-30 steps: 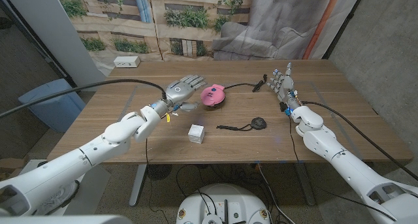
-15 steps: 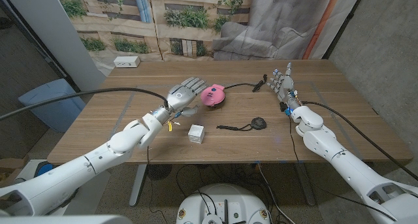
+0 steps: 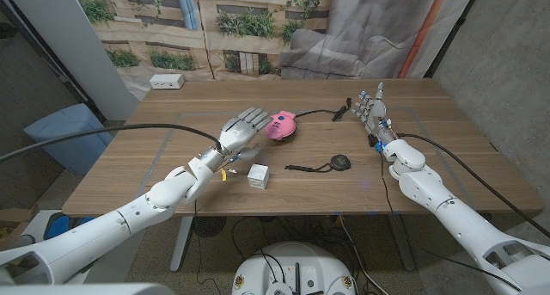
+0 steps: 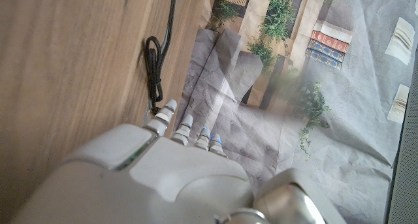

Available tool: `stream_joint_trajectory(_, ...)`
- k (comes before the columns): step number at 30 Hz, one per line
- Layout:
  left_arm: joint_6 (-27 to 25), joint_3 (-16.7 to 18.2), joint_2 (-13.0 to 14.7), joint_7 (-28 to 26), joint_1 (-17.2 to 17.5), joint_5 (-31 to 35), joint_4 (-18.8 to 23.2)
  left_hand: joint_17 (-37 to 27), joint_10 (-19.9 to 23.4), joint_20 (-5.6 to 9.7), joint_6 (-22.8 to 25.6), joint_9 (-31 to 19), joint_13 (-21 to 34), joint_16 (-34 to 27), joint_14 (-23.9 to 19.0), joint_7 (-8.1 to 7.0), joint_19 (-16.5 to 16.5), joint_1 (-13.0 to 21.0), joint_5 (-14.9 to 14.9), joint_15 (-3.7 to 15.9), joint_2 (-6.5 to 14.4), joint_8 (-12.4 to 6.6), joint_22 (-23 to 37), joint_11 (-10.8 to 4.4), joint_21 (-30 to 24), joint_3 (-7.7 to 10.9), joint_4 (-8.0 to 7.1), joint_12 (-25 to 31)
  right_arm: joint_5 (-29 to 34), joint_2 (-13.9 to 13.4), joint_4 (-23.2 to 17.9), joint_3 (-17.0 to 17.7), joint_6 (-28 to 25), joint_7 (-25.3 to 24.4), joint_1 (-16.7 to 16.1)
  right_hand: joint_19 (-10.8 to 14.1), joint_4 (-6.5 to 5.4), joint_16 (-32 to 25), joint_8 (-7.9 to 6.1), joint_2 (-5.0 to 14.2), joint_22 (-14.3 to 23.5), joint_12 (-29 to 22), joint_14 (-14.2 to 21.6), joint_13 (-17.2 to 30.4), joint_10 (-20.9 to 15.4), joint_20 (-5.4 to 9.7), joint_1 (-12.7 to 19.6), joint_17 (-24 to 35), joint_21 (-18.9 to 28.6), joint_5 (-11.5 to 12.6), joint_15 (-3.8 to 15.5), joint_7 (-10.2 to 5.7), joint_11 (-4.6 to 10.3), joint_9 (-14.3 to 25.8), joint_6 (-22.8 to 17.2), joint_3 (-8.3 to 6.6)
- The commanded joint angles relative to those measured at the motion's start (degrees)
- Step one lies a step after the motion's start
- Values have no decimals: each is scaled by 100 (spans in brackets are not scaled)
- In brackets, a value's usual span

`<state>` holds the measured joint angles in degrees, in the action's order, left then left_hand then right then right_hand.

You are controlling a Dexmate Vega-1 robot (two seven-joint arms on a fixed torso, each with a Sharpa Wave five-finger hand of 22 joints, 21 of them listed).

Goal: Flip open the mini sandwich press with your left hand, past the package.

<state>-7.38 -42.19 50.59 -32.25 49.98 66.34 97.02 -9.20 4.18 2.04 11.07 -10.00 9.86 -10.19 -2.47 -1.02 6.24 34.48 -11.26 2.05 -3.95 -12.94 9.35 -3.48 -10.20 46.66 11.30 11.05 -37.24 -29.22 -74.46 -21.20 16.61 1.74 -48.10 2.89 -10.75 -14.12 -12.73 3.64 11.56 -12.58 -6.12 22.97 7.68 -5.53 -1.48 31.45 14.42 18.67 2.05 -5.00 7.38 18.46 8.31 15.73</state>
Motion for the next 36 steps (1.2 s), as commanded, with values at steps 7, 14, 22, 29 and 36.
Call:
stream_joint_trajectory(7, 180, -362, -267, -578, -324, -203, -700, -27, 21, 145, 82, -11, 14, -10, -72, -21, 114, 219, 17, 96, -41, -26, -5, 10, -45, 10, -17, -13, -1, 0, 1, 1, 1, 0, -1, 1, -9, -15, -25, 514, 22, -30, -53, 31, 36, -41, 19, 21, 24, 39, 107, -2, -22, 29, 34, 40)
stream_joint_trajectory(14, 192, -508, -436, -922, -484, -287, -1071, -25, 80, 272, 146, -10, 12, -19, -162, -81, 173, 360, 14, 101, -62, -27, -7, -16, -41, -13, -27, -8, -1, 0, 0, 0, 1, -1, -2, 3, -9, -15, -24, 514, 22, -30, -52, 31, 35, -40, 19, 21, 24, 39, 117, 0, -28, 29, 35, 40)
stream_joint_trajectory(22, 218, -640, -558, -888, -601, -500, -1200, -21, 283, 216, 20, -12, 8, -38, -376, -94, 1, 545, 34, 217, -57, 59, -5, -129, 19, -106, -55, 21, 0, 1, 0, 0, 1, -1, -1, 1, -9, -15, -22, 514, 22, -30, -52, 31, 35, -40, 19, 21, 24, 40, 107, -7, -27, 29, 39, 40)
stream_joint_trajectory(29, 339, -746, -559, -948, -649, -581, -1226, -20, 366, 137, -3, -14, 9, -29, -462, -40, -144, 591, 59, 259, -75, 75, -4, -109, 37, -218, -78, 13, 0, 1, 1, 0, 1, -1, -1, 3, -9, -15, -23, 513, 22, -30, -53, 31, 35, -42, 19, 21, 24, 39, 111, -6, -26, 29, 37, 40)
stream_joint_trajectory(36, 421, -791, -638, -1014, -697, -703, -1336, -21, 449, 116, 229, -11, 6, 1, -433, -11, -192, 508, 100, 245, -87, 13, 0, -74, 14, -400, -137, 6, 0, 0, -4, 0, -1, -3, -2, 2, -9, -17, -23, 512, 22, -31, -49, 31, 32, -40, 19, 21, 24, 39, 117, -6, -26, 29, 39, 41)
